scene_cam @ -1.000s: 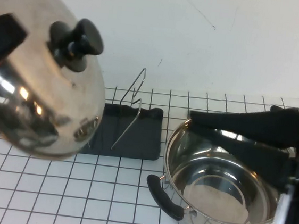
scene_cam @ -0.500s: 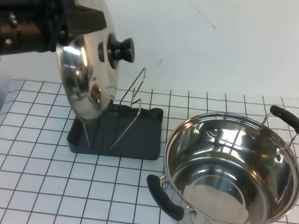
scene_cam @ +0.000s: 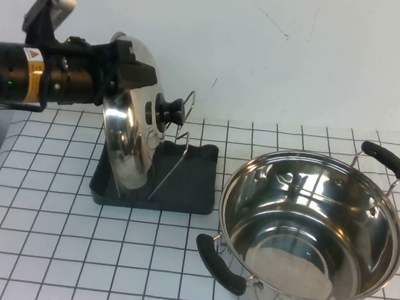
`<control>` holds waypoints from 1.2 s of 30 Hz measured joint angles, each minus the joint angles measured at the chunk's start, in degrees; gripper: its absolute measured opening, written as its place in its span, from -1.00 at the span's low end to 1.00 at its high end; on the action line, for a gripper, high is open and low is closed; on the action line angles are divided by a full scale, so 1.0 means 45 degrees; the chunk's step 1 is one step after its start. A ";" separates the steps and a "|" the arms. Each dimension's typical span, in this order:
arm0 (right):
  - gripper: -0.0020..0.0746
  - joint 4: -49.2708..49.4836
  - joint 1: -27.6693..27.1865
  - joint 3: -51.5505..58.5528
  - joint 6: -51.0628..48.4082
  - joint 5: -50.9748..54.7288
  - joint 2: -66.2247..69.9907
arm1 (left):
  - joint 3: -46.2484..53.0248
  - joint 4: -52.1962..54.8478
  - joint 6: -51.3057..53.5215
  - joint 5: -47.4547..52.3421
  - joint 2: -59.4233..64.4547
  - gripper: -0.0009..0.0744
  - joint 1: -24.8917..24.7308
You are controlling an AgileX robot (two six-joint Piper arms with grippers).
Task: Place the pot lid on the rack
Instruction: Place the pot lid on the pot rack
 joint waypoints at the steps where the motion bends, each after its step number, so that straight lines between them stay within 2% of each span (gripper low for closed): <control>1: -0.94 0.0000 0.0000 0.0000 0.0000 0.0025 0.0000 | 0.0000 -0.0162 0.0126 0.0000 0.0153 -0.74 -0.0023; 14: -0.94 0.0000 0.0000 0.0000 0.0171 0.0404 -0.0058 | -0.0312 -0.0718 0.1453 0.2555 0.1198 -0.74 -0.1603; 24: -0.94 0.0000 0.0000 0.0000 0.0452 0.0483 -0.0058 | -0.0506 0.0163 0.1003 0.2622 0.1709 -0.70 -0.1692; 25: -0.94 0.0000 0.0000 0.0000 0.0541 0.0483 -0.0058 | -0.0505 0.0176 0.1003 0.2577 0.1729 -0.61 -0.1692; 27: -0.94 0.0000 0.0000 0.0000 0.0665 0.0483 -0.0058 | -0.0505 0.0291 0.1029 0.2370 0.1864 -0.30 -0.1692; 29: -0.94 0.0000 0.0000 0.0000 0.0801 0.0483 -0.0058 | -0.0505 0.0365 0.1071 0.2217 0.1913 0.14 -0.1692; 31: -0.94 0.0000 0.0000 0.0000 0.0967 0.0453 -0.0058 | -0.0505 0.0394 0.1085 0.2153 0.1913 0.48 -0.1692; 33: -0.94 0.0000 0.0000 0.0000 0.1051 0.0327 -0.0058 | -0.0505 0.0394 0.1085 0.2133 0.1833 0.67 -0.1692; 36: -0.94 0.0000 0.0000 0.0000 0.1156 0.0096 -0.0058 | -0.0505 0.0394 0.1085 0.2158 0.1620 0.76 -0.1692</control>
